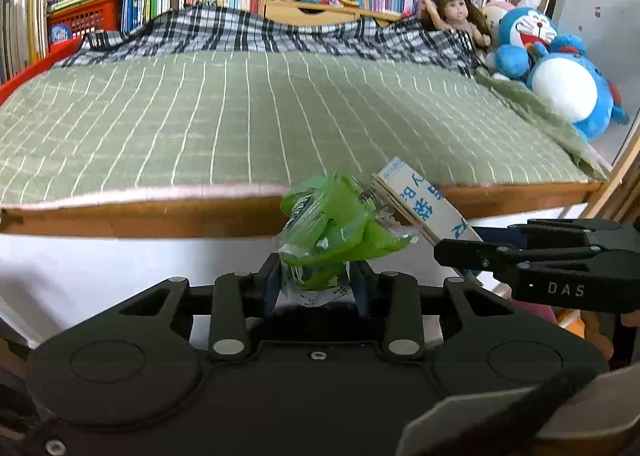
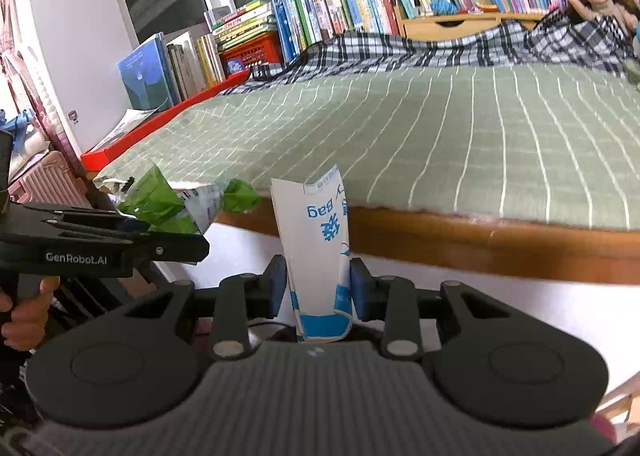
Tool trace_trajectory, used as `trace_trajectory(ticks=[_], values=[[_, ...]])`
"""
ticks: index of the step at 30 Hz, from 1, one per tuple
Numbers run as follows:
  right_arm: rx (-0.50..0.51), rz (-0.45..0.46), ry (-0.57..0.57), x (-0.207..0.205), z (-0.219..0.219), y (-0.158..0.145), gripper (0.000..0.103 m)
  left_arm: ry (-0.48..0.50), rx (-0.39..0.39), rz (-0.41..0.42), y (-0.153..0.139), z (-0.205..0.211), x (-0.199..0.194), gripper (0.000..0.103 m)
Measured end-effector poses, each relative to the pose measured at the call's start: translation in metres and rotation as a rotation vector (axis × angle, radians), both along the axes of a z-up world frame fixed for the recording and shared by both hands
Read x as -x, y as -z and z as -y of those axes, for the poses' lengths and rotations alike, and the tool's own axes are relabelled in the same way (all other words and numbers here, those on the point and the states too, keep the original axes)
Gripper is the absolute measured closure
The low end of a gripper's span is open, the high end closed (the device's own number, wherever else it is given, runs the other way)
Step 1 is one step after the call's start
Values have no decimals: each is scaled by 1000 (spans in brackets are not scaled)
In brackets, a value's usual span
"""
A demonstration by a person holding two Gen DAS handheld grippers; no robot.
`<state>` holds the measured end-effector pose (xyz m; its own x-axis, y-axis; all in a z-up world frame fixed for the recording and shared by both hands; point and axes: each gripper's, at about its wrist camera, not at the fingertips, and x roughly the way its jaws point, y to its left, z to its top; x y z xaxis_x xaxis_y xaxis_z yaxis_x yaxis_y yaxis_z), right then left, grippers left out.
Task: Collect trash
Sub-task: 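Carry both held items off the bed toward the bin, then lower both tools into the bin and open them to drop wrapper and packet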
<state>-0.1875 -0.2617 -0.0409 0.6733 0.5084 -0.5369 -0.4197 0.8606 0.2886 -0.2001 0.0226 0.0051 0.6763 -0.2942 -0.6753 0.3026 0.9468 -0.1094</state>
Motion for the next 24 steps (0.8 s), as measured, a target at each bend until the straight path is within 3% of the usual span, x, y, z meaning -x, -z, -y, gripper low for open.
trace_trajectory(ticks=[13, 19, 24], values=[[78, -131, 30, 7, -13, 44, 64, -21, -58, -202, 69, 3, 1, 73], [92, -166, 40, 3, -17, 55, 62, -17, -77, -224, 79, 4, 0, 73], [92, -172, 34, -2, -22, 56, 48, -16, -89, -230, 80, 8, -2, 64]])
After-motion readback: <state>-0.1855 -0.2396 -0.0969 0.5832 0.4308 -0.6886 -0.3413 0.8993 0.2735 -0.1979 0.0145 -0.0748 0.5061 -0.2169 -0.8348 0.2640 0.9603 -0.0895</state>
